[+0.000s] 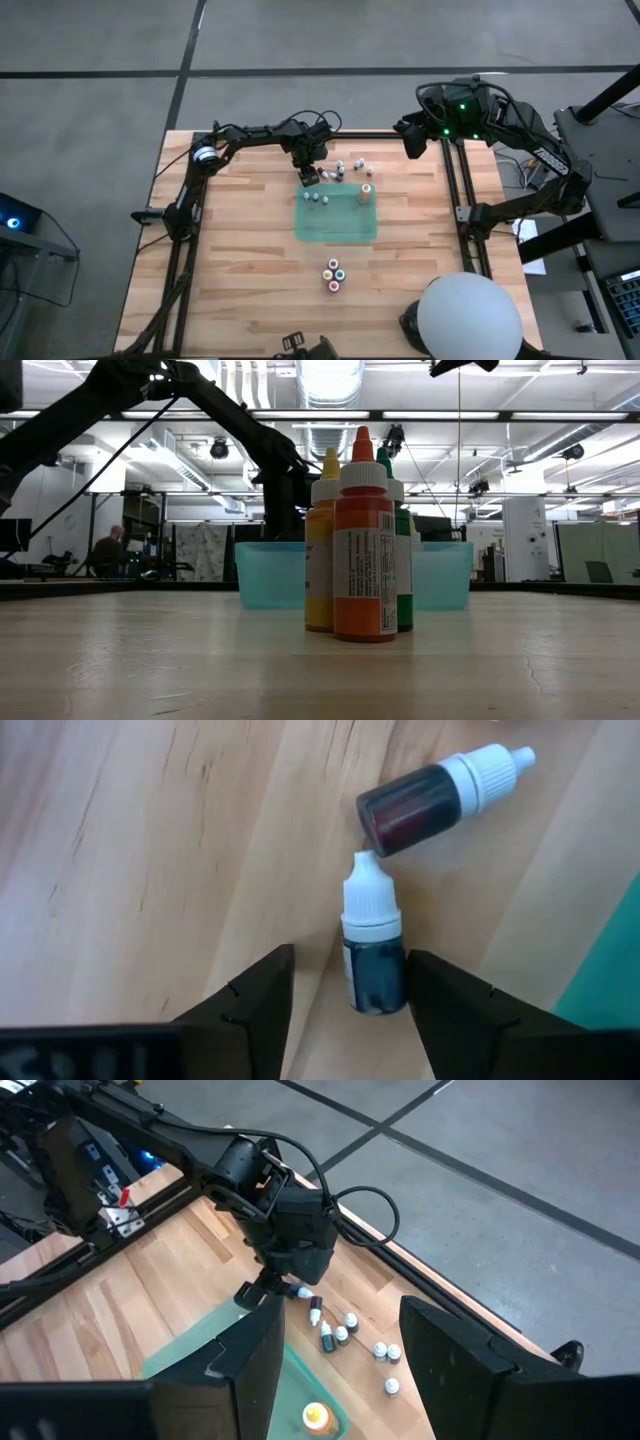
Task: Pick & Place food coloring
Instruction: Put the black small food coloring bottle into the green container
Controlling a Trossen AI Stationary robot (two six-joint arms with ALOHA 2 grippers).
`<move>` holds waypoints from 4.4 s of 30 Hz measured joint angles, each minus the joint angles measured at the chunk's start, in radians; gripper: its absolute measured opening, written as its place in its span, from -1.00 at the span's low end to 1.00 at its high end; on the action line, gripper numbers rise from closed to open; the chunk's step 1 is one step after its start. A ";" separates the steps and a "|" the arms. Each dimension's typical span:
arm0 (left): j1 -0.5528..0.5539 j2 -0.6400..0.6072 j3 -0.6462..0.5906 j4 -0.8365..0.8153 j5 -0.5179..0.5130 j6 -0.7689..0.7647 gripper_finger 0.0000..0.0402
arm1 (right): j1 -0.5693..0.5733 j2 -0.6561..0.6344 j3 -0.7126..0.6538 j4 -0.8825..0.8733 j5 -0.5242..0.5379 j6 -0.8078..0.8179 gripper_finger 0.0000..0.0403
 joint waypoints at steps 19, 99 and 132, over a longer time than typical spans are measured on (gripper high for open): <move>0.001 0.000 0.000 -0.002 0.009 0.004 -0.73 | 0.000 0.000 0.000 -0.001 0.000 0.000 -0.06; -0.066 -0.110 0.618 -0.193 1.228 -0.068 -0.74 | 0.040 0.193 0.108 0.088 -0.582 -0.303 0.11; -0.069 -0.111 0.601 -0.182 1.262 -0.071 -0.74 | 0.055 0.270 0.107 0.140 -0.657 -0.344 0.11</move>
